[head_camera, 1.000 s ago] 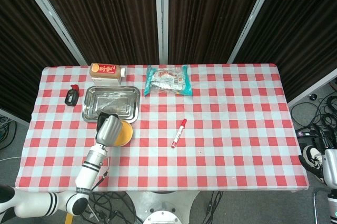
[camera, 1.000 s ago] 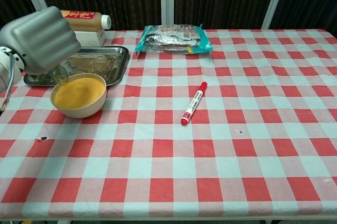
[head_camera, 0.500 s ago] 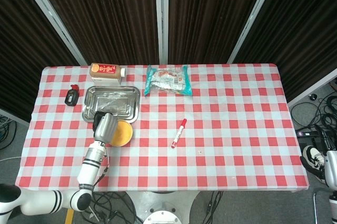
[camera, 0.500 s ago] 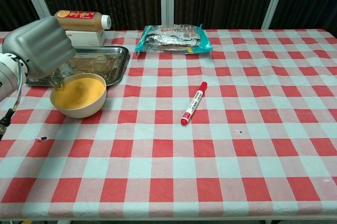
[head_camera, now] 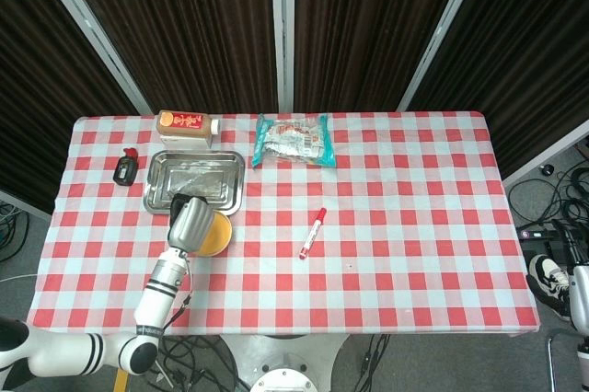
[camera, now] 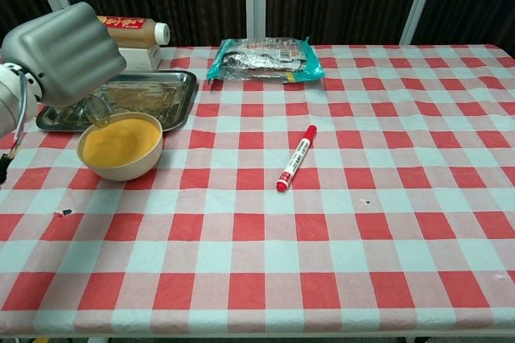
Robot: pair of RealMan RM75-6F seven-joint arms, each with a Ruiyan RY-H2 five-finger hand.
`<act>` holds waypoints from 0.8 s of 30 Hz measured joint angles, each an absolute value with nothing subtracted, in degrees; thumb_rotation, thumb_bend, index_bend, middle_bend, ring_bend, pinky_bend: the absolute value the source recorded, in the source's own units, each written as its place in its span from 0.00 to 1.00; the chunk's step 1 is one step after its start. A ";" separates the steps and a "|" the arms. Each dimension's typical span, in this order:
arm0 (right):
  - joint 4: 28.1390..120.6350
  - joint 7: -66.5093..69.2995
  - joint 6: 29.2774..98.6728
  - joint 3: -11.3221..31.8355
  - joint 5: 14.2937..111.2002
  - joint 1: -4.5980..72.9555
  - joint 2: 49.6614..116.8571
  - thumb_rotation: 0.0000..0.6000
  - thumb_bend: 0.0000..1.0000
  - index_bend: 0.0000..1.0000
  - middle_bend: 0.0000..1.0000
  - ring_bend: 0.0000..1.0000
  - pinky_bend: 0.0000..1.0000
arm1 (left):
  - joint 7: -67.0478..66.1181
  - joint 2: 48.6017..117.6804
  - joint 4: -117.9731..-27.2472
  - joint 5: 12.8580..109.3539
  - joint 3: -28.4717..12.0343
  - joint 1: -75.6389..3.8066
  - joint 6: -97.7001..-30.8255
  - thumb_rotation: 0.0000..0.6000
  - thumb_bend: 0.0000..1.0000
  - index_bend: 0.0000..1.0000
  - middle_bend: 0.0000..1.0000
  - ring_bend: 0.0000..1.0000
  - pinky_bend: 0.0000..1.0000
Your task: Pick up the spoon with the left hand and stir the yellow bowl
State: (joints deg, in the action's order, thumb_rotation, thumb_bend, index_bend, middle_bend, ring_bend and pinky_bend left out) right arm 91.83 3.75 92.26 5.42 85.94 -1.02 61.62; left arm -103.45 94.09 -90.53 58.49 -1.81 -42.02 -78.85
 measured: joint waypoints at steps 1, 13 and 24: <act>91.86 3.69 92.13 5.40 85.93 -0.98 61.63 1.00 0.14 0.08 0.25 0.06 0.15 | -102.99 94.09 -90.55 58.39 -1.84 -42.03 -78.76 1.00 0.40 0.69 0.98 0.96 1.00; 92.33 3.04 91.16 5.77 85.60 -0.30 61.52 1.00 0.14 0.08 0.25 0.06 0.15 | -73.73 91.29 -89.25 60.36 -5.04 -41.41 -72.56 1.00 0.40 0.69 0.99 0.96 1.00; 93.06 1.78 90.30 6.01 85.37 0.40 61.72 1.00 0.14 0.08 0.25 0.06 0.15 | -36.79 87.62 -80.16 53.88 -13.85 -41.08 -58.35 1.00 0.38 0.59 0.97 0.96 1.00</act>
